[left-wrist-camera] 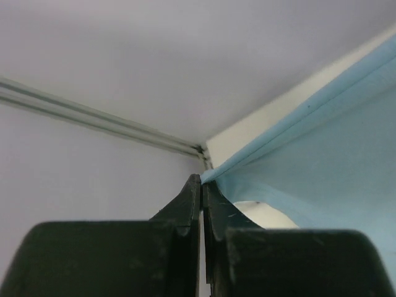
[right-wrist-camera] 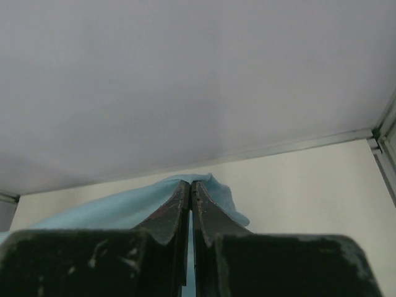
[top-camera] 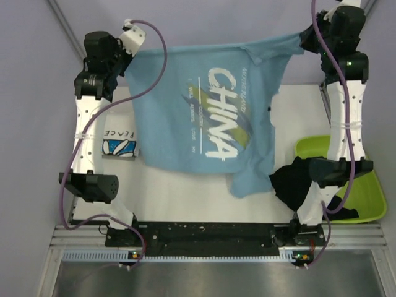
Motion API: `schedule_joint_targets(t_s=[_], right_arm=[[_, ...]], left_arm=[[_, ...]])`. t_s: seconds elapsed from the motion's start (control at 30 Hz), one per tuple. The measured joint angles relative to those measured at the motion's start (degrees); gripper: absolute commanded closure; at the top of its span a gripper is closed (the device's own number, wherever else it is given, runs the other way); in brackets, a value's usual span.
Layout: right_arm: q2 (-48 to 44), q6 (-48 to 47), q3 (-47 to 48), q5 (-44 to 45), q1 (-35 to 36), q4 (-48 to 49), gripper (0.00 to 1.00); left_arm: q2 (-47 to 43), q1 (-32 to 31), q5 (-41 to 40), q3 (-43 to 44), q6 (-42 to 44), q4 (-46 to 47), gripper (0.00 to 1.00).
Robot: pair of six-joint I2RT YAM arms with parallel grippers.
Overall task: Fold and stack the t-shirts
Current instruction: Flatten out the tshirt
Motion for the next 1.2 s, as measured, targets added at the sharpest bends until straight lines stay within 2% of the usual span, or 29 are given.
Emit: schedule_joint_targets(t_s=[0.1,0.3,0.4,0.47,0.7,0.87,1.03,1.2], right_arm=[[1.5,-0.3,3.7,-0.6,-0.4,1.2,1.0],[-6.5,-5.7,4.0,0.3,-0.2,7.3,1.0],[-13.7,-8.5,0.5,1.2,-0.3,9.8,1.0],[-19.8,-9.6,-4.9,1.2,-0.3,11.2,1.0],[-42.0,-9.1,-39.4,-2.4,-0.4,14.0,1.0],[-51.0,-5.0,-63.3,-7.7,-0.8,10.0,1.0],[-56.5,-0.8,-79.9,-15.7,-0.8,2.9,1.0],[-57.2,0.1,-89.5,-22.7,-0.8,-0.5,1.0]], left_arm=[[3.3,-0.3,-4.9,4.5,0.3,7.9,1.0],[3.4,-0.8,-7.4,9.2,2.5,16.4,1.0],[1.6,-1.2,-6.9,8.1,3.0,17.7,1.0],[-0.4,-1.3,-6.1,5.5,3.3,17.9,1.0],[-9.6,-1.2,-2.4,-13.0,6.5,14.2,1.0],[-14.2,-0.8,3.7,-28.6,10.4,3.0,1.0],[-17.7,-0.6,7.0,-47.4,11.8,-6.9,1.0],[-20.9,-0.5,7.8,-64.0,11.8,-10.6,1.0]])
